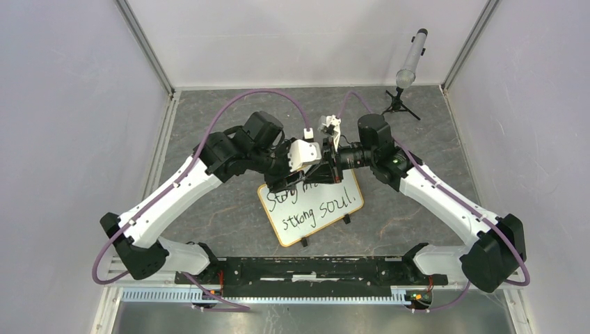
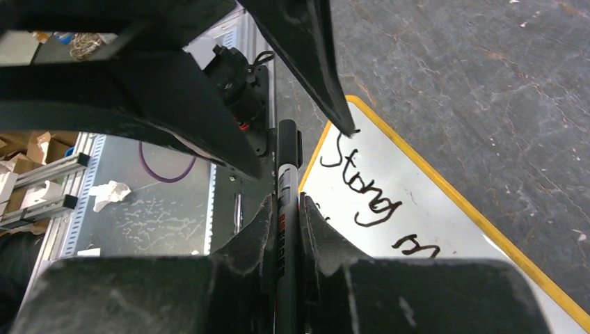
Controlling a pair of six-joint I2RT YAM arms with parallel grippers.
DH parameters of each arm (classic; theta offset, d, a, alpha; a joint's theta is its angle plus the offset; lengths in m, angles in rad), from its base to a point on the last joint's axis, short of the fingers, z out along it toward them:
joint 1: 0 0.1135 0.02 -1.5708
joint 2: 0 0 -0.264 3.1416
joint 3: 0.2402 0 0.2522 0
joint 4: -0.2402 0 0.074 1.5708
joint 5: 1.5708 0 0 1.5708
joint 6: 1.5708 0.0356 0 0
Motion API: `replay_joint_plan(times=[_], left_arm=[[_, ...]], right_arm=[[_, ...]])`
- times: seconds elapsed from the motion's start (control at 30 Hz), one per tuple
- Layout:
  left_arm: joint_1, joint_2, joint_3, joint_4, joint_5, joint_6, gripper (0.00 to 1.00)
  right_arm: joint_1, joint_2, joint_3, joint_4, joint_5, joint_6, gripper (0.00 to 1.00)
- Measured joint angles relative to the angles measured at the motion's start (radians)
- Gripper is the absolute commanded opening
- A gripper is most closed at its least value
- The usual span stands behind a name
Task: Write a sentence on the whiteboard
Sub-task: Pass from the right arm to the left
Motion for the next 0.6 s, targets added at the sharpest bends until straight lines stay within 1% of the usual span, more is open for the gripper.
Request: replay_joint_plan(times=[0.1,0.17,0.23,0.3,0.37,0.43,0.5,0.6], left_arm=[[-0.021,0.019,0.0,0.02,-0.039,0.0,0.5],[-0.03,0.027,0.0,0.021,-0.05,0.001,0.41],[-0.037,0.029,-0.002,0.022,-0.061,0.001,0.29],[-0.042,0.028,-0.008,0.023,-0.061,0.001,0.14],[-0.044,0.026,-0.016,0.024,-0.058,0.001,0.03],[-0.045,0.023,-0.021,0.027,-0.057,0.0,0.02],[-0.04,0.016,-0.027,0.036,-0.052,-0.001,0.02],[-0.022,0.002,-0.038,0.051,-0.023,-0.001,0.02]], right_arm=[[0.008,0.0,0.0,0.009,-0.014,0.012,0.0],[0.013,0.0,0.0,0.015,-0.015,0.016,0.0],[0.011,0.0,0.0,0.018,-0.013,0.017,0.0],[0.008,0.0,0.0,0.023,-0.005,0.016,0.0],[0.006,0.002,0.0,0.022,0.004,0.015,0.02],[0.006,0.003,0.0,0.021,0.006,0.015,0.09],[0.003,0.003,0.0,0.022,0.006,0.016,0.19],[-0.008,0.003,0.006,0.02,0.001,0.016,0.4]])
